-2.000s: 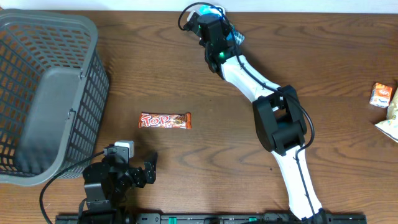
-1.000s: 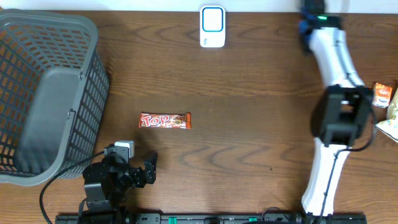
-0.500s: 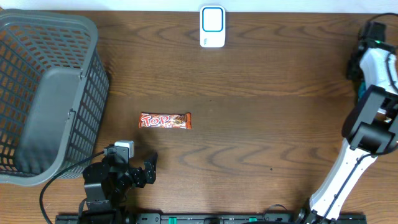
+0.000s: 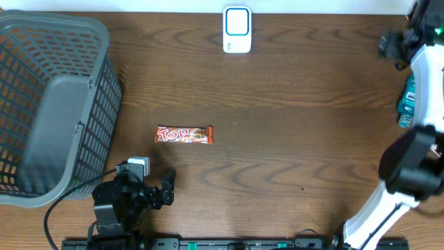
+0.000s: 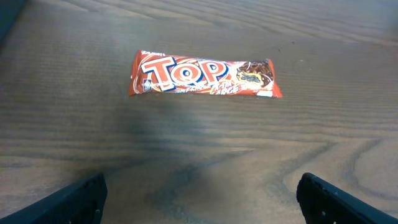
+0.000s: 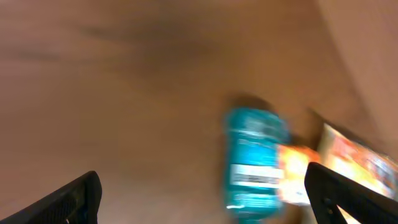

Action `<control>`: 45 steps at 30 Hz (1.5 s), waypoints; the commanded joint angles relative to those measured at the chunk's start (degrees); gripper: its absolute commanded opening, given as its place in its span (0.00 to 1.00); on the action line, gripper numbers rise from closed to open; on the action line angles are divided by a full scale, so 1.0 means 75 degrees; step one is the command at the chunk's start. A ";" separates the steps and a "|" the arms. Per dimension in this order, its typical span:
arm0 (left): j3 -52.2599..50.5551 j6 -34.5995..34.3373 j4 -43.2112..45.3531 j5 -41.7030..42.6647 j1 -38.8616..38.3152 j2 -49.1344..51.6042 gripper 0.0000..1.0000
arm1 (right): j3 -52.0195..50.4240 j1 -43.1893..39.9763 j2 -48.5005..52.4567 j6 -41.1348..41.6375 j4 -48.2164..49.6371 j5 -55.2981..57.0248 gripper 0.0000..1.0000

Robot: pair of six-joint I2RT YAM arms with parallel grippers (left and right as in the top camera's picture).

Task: Scan the item barcode
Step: 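Carry the bottle right and set it down at the table's right edge, then move the right gripper to the red TOP bar and grasp it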

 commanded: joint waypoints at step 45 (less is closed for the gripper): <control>0.0009 -0.0009 -0.0020 0.0017 0.0026 -0.0006 0.98 | -0.4074 0.7930 0.1751 0.3640 0.2192 -0.4167 0.01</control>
